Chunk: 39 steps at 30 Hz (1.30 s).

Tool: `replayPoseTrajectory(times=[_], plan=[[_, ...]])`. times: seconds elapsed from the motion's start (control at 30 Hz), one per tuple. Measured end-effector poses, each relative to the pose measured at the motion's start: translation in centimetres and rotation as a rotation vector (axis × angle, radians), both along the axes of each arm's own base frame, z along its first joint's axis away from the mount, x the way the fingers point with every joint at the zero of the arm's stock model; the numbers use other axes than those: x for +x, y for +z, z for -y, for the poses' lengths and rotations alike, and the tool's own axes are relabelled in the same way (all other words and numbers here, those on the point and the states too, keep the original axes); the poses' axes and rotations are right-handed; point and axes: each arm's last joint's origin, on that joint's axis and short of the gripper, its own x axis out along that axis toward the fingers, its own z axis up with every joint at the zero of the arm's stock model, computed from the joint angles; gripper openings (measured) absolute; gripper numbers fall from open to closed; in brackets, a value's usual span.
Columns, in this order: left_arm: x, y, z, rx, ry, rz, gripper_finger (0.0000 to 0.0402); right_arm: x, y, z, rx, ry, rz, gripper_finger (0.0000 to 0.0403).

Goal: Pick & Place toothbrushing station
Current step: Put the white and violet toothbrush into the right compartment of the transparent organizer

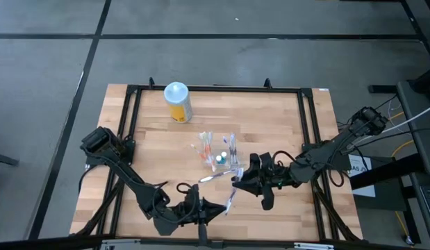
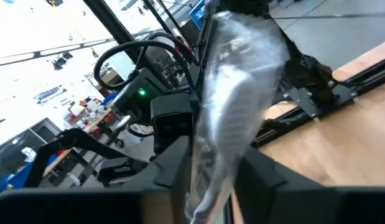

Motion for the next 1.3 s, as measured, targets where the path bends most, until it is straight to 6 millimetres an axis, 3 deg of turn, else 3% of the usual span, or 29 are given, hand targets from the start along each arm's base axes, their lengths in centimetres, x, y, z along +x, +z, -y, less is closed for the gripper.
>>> replayPoseTrajectory(times=[0.17, 0.4, 0.53, 0.7, 0.8, 0.93, 1.3], plan=[[-0.2, -0.2, 0.0, 0.030, 0.048, -0.015, 0.0008, -0.5, 0.4, -0.6, -0.062, 0.013, 0.050, 0.0018], [-1.6, 0.2, 0.1, 0.092, 0.118, -0.054, 0.0061, -1.4, 1.4, -0.4, -0.086, -0.031, 0.086, 0.0014], [-4.2, 2.3, 0.4, 0.157, 0.128, -0.067, 0.0104, -2.6, 2.2, 0.6, -0.136, -0.072, 0.052, 0.0014], [-9.3, 6.4, 0.9, 0.251, 0.147, -0.035, 0.0138, -3.7, 2.0, 2.5, -0.240, -0.151, -0.071, 0.0017], [-12.0, 7.9, 1.4, 0.288, 0.159, -0.027, 0.0141, -3.5, 1.1, 3.7, -0.340, -0.216, -0.168, 0.0020], [-13.7, 8.0, 2.3, 0.302, 0.134, -0.024, 0.0136, -2.7, -0.1, 5.6, -0.431, -0.326, -0.264, 0.0015], [-13.8, 7.9, 2.5, 0.287, 0.114, -0.019, 0.0136, -1.8, -7.4, 9.1, -0.364, -0.396, -0.297, 0.0017]])
